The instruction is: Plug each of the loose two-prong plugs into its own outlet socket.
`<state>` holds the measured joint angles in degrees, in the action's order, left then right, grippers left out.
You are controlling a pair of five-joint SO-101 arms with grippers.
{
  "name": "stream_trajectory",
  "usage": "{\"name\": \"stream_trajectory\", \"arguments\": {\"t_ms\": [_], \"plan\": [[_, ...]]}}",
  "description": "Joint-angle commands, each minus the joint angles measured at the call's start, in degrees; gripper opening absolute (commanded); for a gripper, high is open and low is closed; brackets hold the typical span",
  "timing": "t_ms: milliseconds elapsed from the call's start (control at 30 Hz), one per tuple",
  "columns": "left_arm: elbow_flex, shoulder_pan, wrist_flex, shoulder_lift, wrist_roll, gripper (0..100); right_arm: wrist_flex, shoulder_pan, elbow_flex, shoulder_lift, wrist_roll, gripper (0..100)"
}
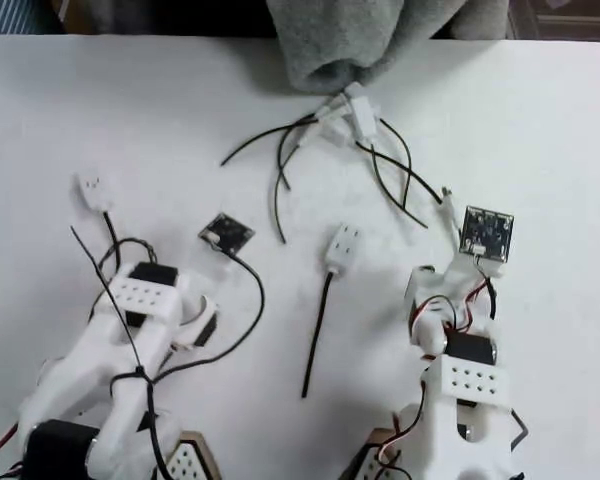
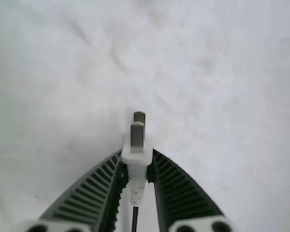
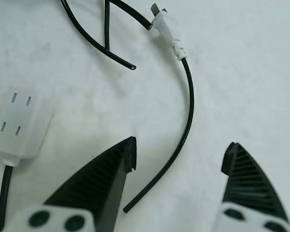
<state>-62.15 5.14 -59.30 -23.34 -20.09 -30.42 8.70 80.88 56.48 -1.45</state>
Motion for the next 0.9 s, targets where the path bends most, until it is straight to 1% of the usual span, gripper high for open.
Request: {"name": "stream_trajectory", "arguments": {"t_ms": [0, 167, 267, 333, 400, 500, 767, 867], "plan": [[-0.09, 0.75, 0.09, -2.15, 0.26, 2, 0.66, -0.31, -0.18, 0.75, 0.53, 28.3], [2.02, 1.71, 0.09, -2.42, 0.53, 2, 0.66, -0.31, -0.18, 0.75, 0.53, 28.3], [5.01, 5.41, -1.49, -3.74, 0.7, 2, 0.66, -0.31, -0.18, 0.75, 0.53, 28.3], [6.07, 8.92, -3.16, -7.25, 2.11, 2, 0.66, -0.31, -0.18, 0.75, 0.53, 28.3], [6.51, 12.09, -4.4, -12.62, 4.92, 2, 0.66, -0.31, -0.18, 0.75, 0.53, 28.3], [5.98, 15.16, -4.84, -23.52, 6.86, 2, 0.66, -0.31, -0.18, 0.75, 0.53, 28.3], [0.44, 15.52, -4.13, -51.56, 6.95, 2, 0.84, -0.48, -0.18, 0.75, 0.53, 28.3], [-3.16, 15.34, -1.23, -60.79, 6.95, 2, 0.84, -0.48, -0.18, 0.75, 0.53, 28.3]]}}
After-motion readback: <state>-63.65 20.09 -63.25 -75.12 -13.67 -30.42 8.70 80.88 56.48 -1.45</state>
